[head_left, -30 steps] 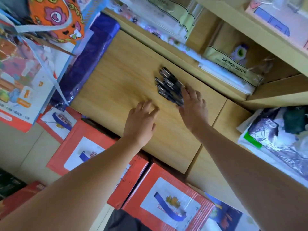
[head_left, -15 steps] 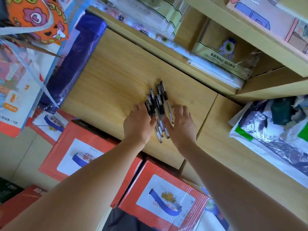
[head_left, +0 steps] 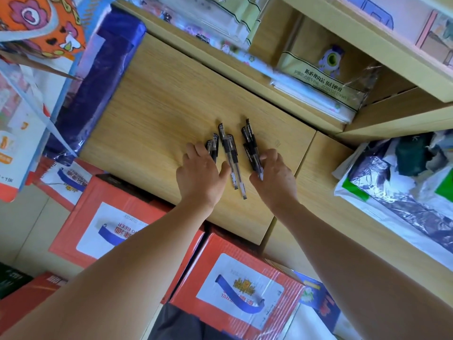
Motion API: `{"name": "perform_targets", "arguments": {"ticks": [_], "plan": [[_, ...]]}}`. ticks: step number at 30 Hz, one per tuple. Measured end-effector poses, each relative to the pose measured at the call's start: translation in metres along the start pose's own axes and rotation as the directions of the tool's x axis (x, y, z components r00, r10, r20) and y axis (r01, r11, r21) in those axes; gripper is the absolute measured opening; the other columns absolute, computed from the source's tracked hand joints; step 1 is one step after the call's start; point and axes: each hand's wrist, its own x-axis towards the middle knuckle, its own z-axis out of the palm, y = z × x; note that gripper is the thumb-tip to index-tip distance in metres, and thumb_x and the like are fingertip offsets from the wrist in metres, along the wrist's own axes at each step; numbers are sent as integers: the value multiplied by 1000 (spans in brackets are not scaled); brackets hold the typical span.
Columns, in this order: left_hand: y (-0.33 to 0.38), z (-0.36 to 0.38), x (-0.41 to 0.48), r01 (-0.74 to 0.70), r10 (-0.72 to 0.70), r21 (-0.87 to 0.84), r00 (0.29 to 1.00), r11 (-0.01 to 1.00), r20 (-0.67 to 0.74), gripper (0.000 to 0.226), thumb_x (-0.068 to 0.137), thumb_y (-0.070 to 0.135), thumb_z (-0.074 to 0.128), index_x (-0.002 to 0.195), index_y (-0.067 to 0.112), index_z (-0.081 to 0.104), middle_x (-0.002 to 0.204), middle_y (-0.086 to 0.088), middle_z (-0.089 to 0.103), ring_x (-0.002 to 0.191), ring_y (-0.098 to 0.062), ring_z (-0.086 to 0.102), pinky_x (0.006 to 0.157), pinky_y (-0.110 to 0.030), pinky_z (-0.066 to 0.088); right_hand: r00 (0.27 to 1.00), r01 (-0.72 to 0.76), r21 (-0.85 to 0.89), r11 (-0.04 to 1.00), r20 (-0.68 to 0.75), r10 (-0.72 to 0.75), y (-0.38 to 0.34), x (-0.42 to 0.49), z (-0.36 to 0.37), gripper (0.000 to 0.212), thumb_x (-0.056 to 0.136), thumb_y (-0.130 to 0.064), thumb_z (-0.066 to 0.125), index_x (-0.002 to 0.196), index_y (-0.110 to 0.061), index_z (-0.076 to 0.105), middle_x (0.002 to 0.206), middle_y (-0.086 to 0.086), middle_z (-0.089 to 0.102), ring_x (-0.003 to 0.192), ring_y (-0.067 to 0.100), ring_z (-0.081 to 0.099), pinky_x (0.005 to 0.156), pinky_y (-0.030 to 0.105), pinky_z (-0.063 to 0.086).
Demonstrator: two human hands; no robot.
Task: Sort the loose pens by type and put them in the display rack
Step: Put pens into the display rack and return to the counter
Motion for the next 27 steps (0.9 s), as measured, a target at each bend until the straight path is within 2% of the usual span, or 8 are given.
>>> {"name": "perform_targets", "arguments": {"ticks": [3,8,13,16,20,23,25,27], "plan": [[4,3,0,16,-16,29,1000,999,0,76,81,66,55,123,5,36,118,-10,42,98,-22,50,63,-32,51,998,-56,17,998,28,56,-6,4,-2,36,87,-20,60,117,-11,42,100,5,54,79,21,59,63,30,50],[12,5,-3,3,-3,-6,1000,1000,16,69,79,49,67,123,5,36,118,-11,42,99,-22,49,65,-31,51,992,-60,-69,996,103,67,-6,7,-5,31,89,-20,60,112,-9,42,93,5,50,71,20,53,56,28,43],[10,6,-3,-13,11,51,999,999,37,62,83,30,68,127,2,34,123,-14,43,104,-23,50,70,-27,50,990,-25,4,1000,137,24,4,5,-6,14,94,-21,49,101,-12,40,76,-1,47,60,15,47,48,25,31],[5,8,2,-34,32,134,999,990,19,47,93,21,60,127,-1,35,121,-16,47,104,-22,53,69,-24,45,989,-13,35,999,151,8,10,1,-5,10,97,-23,44,99,-14,39,69,-2,48,57,17,50,49,28,35],[2,9,10,-45,43,184,999,982,18,38,97,19,52,124,-3,38,118,-17,51,100,-24,57,66,-25,41,984,-105,236,966,165,67,15,-2,-5,10,100,-22,38,96,-13,39,66,0,50,53,16,47,47,27,33],[9,3,11,20,-22,65,999,998,37,39,97,23,47,124,-4,39,115,-18,52,98,-28,57,67,-29,43,979,-170,372,912,168,114,17,-5,-6,16,100,-23,36,94,-10,44,72,8,56,58,21,50,52,37,41],[16,-2,11,37,-35,-72,999,997,26,32,96,21,44,119,-1,40,102,-15,58,81,-26,59,56,-27,40,972,-210,412,887,182,145,19,-8,-7,21,100,-24,36,92,-9,48,77,12,60,63,22,53,59,42,47],[24,-4,10,11,3,-209,998,978,67,25,97,19,42,116,4,39,86,-9,61,62,-22,56,44,-26,34,969,-225,449,865,198,150,21,-11,-8,22,101,-24,36,91,-10,50,77,9,62,65,21,55,62,41,48]]}}
